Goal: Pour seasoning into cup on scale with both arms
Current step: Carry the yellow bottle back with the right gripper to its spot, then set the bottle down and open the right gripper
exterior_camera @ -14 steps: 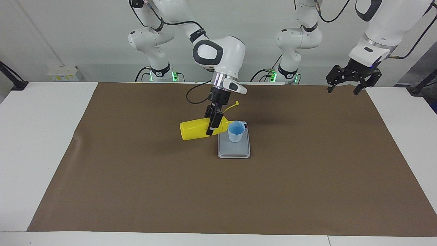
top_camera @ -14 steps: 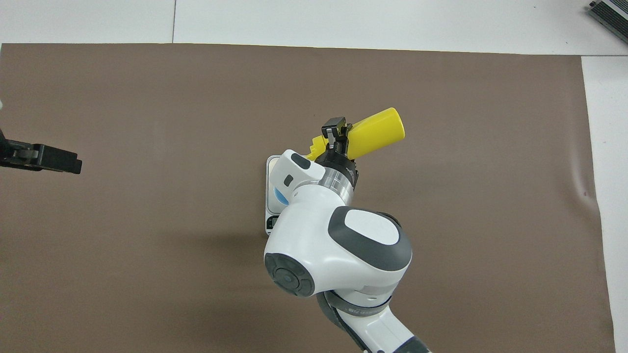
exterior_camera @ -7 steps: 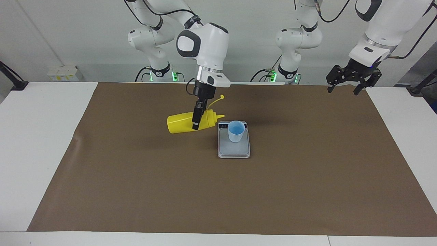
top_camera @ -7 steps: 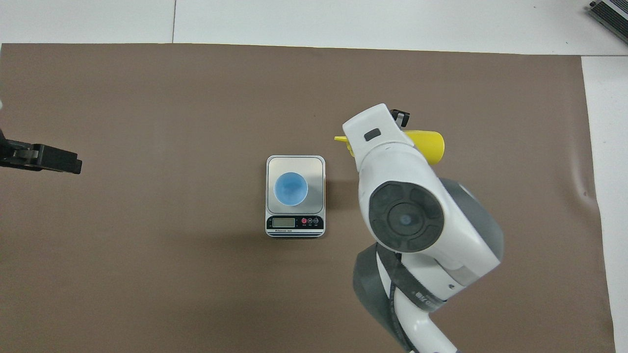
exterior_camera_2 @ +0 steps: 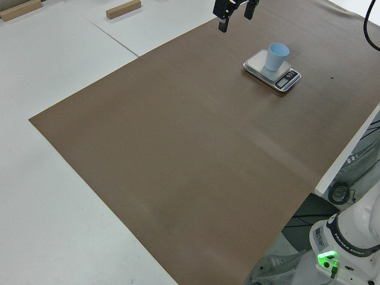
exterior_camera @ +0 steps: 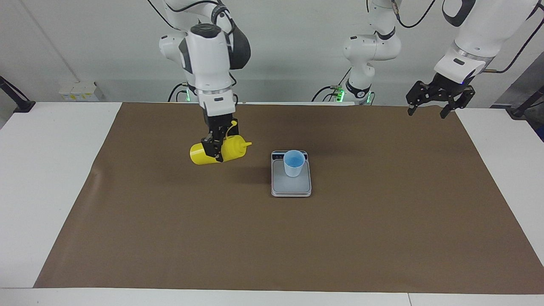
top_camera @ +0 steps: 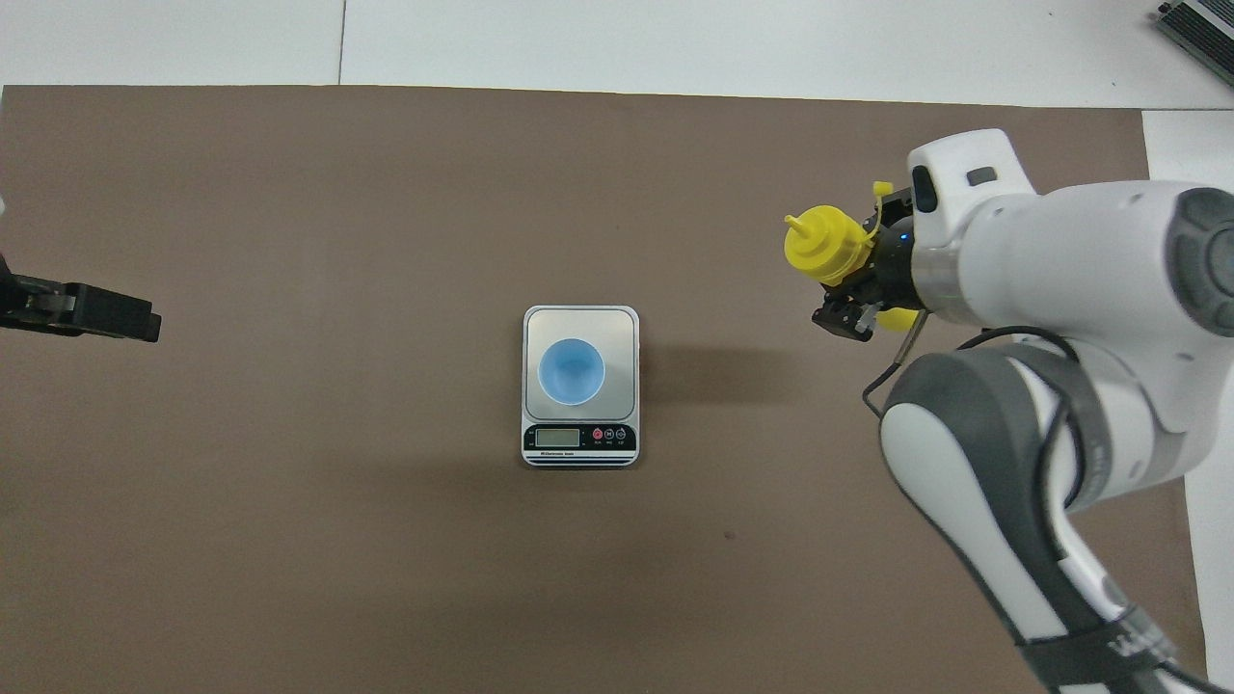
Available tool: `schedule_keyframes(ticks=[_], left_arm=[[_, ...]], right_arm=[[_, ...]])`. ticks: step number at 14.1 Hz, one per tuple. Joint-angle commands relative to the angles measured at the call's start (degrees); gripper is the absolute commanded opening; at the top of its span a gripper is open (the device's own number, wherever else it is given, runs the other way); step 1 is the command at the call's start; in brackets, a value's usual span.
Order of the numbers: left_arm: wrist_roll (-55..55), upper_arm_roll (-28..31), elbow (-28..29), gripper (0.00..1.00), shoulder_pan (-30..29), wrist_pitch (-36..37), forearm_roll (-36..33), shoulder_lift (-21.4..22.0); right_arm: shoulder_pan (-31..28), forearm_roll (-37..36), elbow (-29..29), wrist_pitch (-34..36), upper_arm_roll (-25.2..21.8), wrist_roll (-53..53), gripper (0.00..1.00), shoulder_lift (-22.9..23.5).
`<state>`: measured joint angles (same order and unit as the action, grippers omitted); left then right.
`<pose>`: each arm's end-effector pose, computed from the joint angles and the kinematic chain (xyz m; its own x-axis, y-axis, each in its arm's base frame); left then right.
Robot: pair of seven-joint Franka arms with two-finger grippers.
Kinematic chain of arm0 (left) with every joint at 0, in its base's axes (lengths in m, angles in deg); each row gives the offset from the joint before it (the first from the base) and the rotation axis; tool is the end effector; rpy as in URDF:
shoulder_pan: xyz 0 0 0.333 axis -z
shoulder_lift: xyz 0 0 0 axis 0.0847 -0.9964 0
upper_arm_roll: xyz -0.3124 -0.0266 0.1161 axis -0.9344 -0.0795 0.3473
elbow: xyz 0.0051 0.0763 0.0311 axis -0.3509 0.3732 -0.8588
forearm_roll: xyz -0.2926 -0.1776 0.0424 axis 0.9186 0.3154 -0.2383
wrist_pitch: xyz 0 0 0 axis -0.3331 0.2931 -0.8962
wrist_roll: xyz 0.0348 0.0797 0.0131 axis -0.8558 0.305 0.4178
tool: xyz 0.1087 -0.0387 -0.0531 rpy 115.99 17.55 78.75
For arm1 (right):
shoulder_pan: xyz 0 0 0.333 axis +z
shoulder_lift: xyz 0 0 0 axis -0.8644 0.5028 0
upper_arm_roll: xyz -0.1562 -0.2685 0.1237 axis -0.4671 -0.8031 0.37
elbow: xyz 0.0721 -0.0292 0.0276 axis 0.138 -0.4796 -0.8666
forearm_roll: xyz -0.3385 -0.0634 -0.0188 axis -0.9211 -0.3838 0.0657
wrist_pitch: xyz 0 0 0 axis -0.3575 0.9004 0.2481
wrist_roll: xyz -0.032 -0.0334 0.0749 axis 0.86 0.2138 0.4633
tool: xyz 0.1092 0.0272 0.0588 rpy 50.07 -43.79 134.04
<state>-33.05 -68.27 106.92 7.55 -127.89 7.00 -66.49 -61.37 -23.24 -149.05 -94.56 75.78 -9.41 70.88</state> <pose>0.4857 -0.0441 0.6360 0.9878 -0.1538 0.0240 -0.1544 -0.9876 0.0284 0.5558 0.0696 0.5234 0.4658 0.7758 0.4256 0.8450 -0.5327 0.0461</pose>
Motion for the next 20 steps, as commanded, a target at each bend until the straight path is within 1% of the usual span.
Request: schedule_keyframes(ticks=[1, 3, 6, 8, 10, 15, 20], left_arm=[[-0.36, -0.42, 1.29, 1.0, -0.67, 0.55, -0.6, 1.47], [-0.28, -0.42, 1.29, 1.0, -0.67, 0.55, -0.6, 1.47], [-0.28, -0.42, 1.29, 1.0, -0.67, 0.55, -0.6, 1.47], [-0.36, -0.42, 1.29, 1.0, -0.67, 0.55, -0.6, 1.47], [-0.28, -0.42, 1.29, 1.0, -0.67, 0.55, -0.6, 1.47], [-0.28, -0.42, 1.29, 1.0, -0.67, 0.55, -0.6, 1.47], [-0.28, -0.42, 1.29, 1.0, -0.67, 0.55, -0.6, 1.47]], right_arm=[[-6.68, 14.64, -4.95, -0.69, 0.92, -14.62, 0.0, -1.98], [-10.47, 27.39, -8.99, -0.69, 0.83, -26.58, 0.0, -1.54], [-14.16, 39.89, -14.18, -0.16, 0.83, -39.08, 0.0, -1.28], [-14.79, 50.69, -17.78, 0.28, 0.83, -48.22, 0.0, -1.19], [-16.19, 52.84, -20.25, 0.98, 0.83, -51.5, 0.0, -0.93], [-19.0, 57.41, -20.17, 4.93, 0.83, -53.44, 0.0, 2.67], [-21.73, 58.82, -20.08, 6.96, 0.74, -54.94, 0.0, 5.57]])
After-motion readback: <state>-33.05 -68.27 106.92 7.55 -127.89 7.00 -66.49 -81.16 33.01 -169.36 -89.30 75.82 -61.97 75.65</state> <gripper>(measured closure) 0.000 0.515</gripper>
